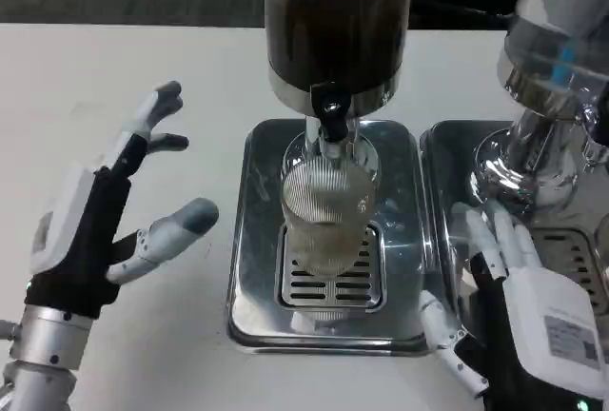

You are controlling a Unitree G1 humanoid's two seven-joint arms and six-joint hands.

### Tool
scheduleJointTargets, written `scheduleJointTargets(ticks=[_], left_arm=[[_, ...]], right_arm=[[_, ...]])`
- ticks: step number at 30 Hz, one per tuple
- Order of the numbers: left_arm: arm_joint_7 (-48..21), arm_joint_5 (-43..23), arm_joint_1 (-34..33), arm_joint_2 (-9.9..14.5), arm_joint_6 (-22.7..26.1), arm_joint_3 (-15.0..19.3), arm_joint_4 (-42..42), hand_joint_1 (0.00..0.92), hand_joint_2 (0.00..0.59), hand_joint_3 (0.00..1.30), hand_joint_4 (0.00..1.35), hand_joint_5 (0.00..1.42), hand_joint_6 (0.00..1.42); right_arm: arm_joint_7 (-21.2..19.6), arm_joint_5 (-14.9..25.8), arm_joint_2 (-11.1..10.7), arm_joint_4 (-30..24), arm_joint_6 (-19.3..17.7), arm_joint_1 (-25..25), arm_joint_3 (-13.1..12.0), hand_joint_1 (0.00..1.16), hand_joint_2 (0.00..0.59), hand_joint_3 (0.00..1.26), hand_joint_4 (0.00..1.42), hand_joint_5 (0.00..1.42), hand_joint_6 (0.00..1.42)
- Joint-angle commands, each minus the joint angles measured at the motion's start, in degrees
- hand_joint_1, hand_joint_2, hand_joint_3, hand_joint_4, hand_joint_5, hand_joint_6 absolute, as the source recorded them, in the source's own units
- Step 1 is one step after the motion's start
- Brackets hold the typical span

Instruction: Grasp the cup under the faucet to collect the drink, then remove the cup.

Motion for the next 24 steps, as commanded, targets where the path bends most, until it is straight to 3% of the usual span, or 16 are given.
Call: scheduleJointTargets(ticks=[1,6,13,18,24], left_arm=[[-6.9,-3.7,3.2,1.4,-1.3,2.4,-5.4,0.000,0.072,0.00,0.00,0.12,0.05],[-16.4,-11.1,7.9,2.3,-0.7,4.6,-14.5,0.000,0.085,0.00,0.00,0.03,0.00],[-30.8,-21.7,9.5,3.6,3.7,4.2,-27.3,0.000,0.071,0.00,0.00,0.00,0.00],[-36.5,-24.9,9.2,2.8,6.6,4.8,-33.1,0.000,0.067,0.00,0.00,0.01,0.00],[-40.5,-25.7,6.0,0.9,8.7,4.8,-34.3,0.000,0.077,0.00,0.00,0.03,0.00]], right_arm=[[0.6,-0.2,-1.3,-0.1,-1.0,-0.9,0.1,0.19,0.461,0.08,0.00,0.00,0.19],[2.0,0.3,-2.6,0.2,-1.7,-1.9,0.2,0.21,0.423,0.05,0.00,0.00,0.14],[3.7,0.8,-3.8,0.4,-2.8,-3.5,0.3,0.26,0.382,0.00,0.00,0.00,0.06],[3.6,1.6,-3.6,1.1,-3.3,-3.8,0.2,0.27,0.383,0.00,0.00,0.00,0.06],[3.3,1.6,-3.6,1.5,-3.6,-3.9,0.3,0.27,0.383,0.00,0.00,0.00,0.07]])
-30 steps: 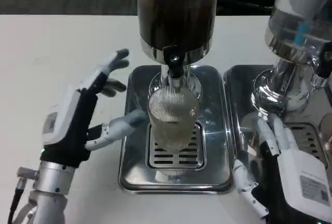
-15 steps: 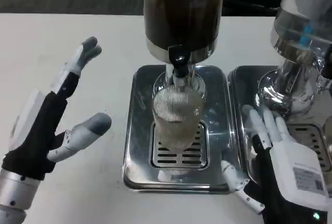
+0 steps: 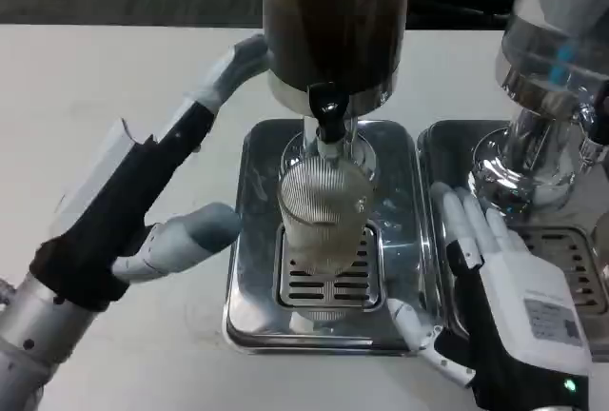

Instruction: Grasp the cup under the faucet to collect the drink, then remove the cup.

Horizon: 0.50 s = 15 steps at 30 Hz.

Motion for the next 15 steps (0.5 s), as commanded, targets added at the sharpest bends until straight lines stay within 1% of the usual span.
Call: scheduleJointTargets(ticks=[1,9,14,15], left_arm=[[-2.7,-0.1,-3.2,-1.6,1.6,0.5,-0.5,0.000,0.078,0.00,0.00,0.03,0.00],[-5.3,1.7,-9.4,-5.5,1.9,0.0,4.8,0.000,0.082,0.00,0.00,0.08,0.03],[-6.8,2.8,-11.8,-7.0,2.2,-0.3,7.9,0.000,0.081,0.00,0.00,0.09,0.04],[-7.2,2.8,-12.0,-7.1,2.1,-0.5,8.2,0.000,0.088,0.00,0.00,0.09,0.04]], right_arm=[[-0.2,0.3,-0.2,0.8,-0.8,-0.4,-0.1,0.27,0.383,0.00,0.00,0.00,0.07],[-0.6,0.3,0.5,0.9,-0.4,-0.2,-0.2,0.28,0.383,0.00,0.00,0.00,0.08],[-0.9,0.4,1.0,0.7,-0.1,0.4,-0.3,0.28,0.383,0.00,0.00,0.00,0.09],[-0.9,0.4,1.1,0.7,0.0,0.5,-0.3,0.28,0.383,0.00,0.00,0.00,0.09]])
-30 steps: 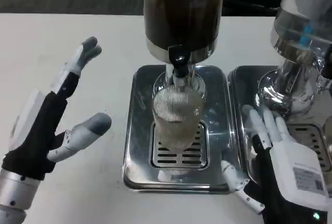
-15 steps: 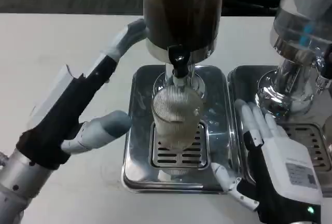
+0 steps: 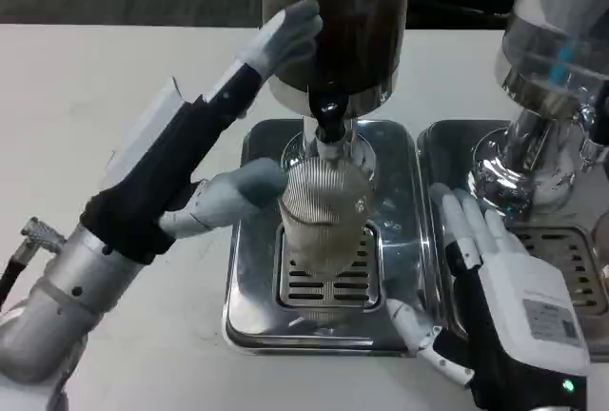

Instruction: Grasp the cup under the faucet to collect the drink, then remove the cup.

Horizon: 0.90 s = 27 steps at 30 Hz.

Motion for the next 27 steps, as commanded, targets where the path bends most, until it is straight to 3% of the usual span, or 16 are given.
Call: scheduleJointTargets(ticks=[1,16,27], left_arm=[[-2.1,0.8,-2.0,-0.7,0.1,-0.2,2.2,0.000,0.090,0.00,0.00,0.09,0.05],[-5.3,1.8,-2.3,-2.7,-0.6,-1.4,4.1,0.000,0.098,0.06,0.00,0.19,0.15],[-5.0,5.1,-1.4,-1.5,-2.2,-1.3,2.1,0.000,0.098,0.16,0.03,0.28,0.23]], right_arm=[[-0.9,0.3,0.7,0.1,0.1,0.7,-0.3,0.28,0.383,0.00,0.00,0.00,0.09],[-0.7,0.4,1.4,0.4,-0.1,0.6,-0.7,0.27,0.389,0.00,0.00,0.00,0.11],[-0.6,1.0,1.5,0.7,-0.2,0.5,-0.9,0.26,0.396,0.00,0.00,0.00,0.13]])
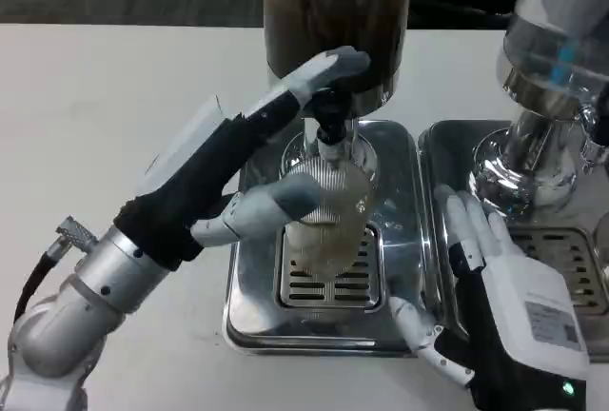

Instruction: Grasp the cup under the faucet to collect the drink, then remove the cup.

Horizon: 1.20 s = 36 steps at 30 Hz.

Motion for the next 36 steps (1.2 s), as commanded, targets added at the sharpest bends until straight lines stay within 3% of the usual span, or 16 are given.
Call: scheduleJointTargets(ticks=[1,14,21,29,36], left_arm=[[-0.6,3.3,0.1,1.1,-2.3,-0.5,-2.0,0.000,0.098,0.16,0.04,0.28,0.23],[5.4,15.1,1.0,4.0,-5.0,-0.3,-6.2,0.000,0.098,0.20,0.07,0.30,0.24],[7.6,16.9,1.4,4.4,-4.9,-1.0,-6.6,0.000,0.098,0.20,0.07,0.30,0.24],[8.5,17.5,1.3,4.9,-4.6,-1.5,-7.0,0.000,0.101,0.21,0.07,0.30,0.25],[9.1,18.6,1.4,5.5,-4.8,-1.8,-7.8,0.000,0.102,0.21,0.07,0.30,0.25]], right_arm=[[-0.3,0.7,-0.2,0.7,-0.3,-0.2,-0.5,0.26,0.396,0.00,0.00,0.00,0.13],[-0.5,2.0,-0.1,1.2,-0.6,-0.2,-0.5,0.26,0.397,0.00,0.00,0.00,0.14],[-0.6,4.5,-0.4,1.3,-2.3,-0.5,-0.9,0.26,0.397,0.00,0.00,0.00,0.14],[4.0,13.7,-2.5,3.0,-8.8,-3.8,-2.1,0.27,0.354,0.00,0.00,0.00,0.14],[8.2,24.3,-1.3,7.6,-12.4,-6.6,-4.3,0.38,0.290,0.00,0.00,0.00,0.07]])
